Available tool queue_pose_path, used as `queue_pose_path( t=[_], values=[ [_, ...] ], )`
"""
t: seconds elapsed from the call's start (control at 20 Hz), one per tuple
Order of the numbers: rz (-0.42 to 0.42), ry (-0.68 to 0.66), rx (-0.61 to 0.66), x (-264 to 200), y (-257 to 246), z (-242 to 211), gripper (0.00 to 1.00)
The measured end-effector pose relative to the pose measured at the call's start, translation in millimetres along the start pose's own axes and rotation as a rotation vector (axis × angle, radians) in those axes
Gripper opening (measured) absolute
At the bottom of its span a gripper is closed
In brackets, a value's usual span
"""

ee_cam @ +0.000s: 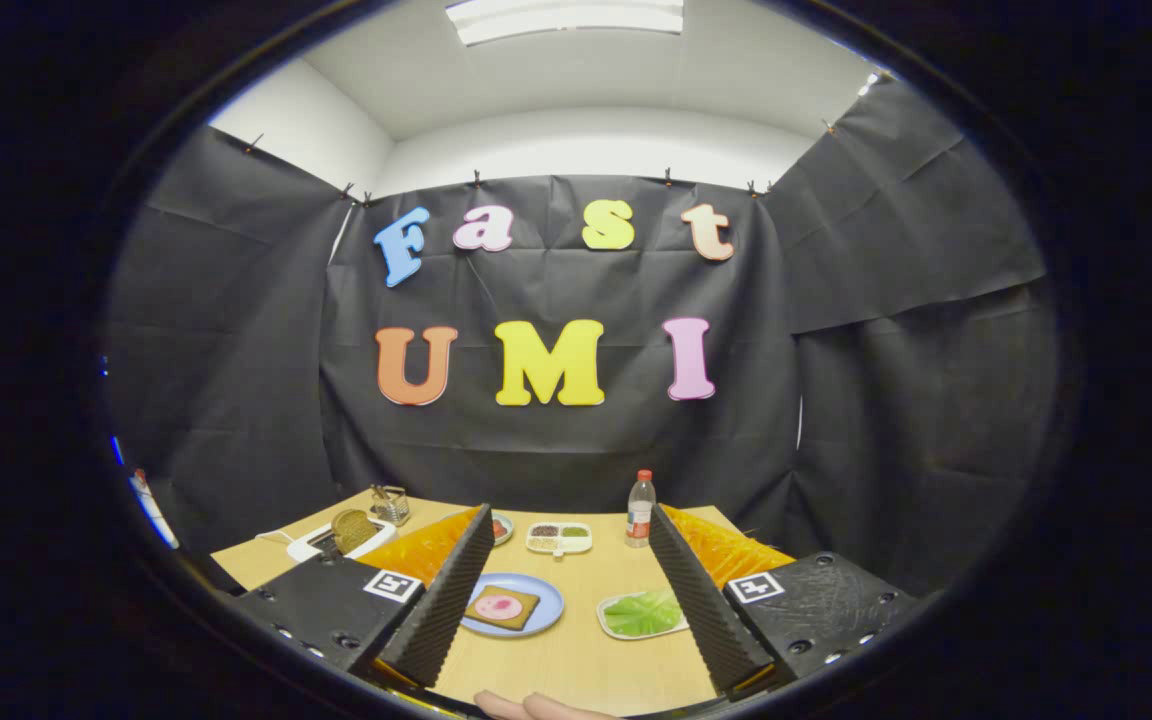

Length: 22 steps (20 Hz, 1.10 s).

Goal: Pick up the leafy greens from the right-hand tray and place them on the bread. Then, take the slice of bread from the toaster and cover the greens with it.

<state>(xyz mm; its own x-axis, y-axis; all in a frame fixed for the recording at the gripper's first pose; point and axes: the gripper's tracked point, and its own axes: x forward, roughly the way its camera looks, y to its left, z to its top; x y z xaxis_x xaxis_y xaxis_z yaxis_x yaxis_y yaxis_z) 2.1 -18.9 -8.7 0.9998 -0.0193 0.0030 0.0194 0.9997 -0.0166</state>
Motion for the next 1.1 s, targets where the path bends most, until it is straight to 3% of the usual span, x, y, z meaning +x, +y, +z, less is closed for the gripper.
queue_pose_path(
  t=[0.55,0.85,1.1],
  values=[
    [-0.097,0.157,-0.009,56.5,-50.9,-58.9,0.95],
    [-0.155,0.301,-0.041,100.1,-80.7,-118.3,0.95],
    [-0.149,0.431,0.019,137.5,-93.6,-170.8,0.95]
  ],
)
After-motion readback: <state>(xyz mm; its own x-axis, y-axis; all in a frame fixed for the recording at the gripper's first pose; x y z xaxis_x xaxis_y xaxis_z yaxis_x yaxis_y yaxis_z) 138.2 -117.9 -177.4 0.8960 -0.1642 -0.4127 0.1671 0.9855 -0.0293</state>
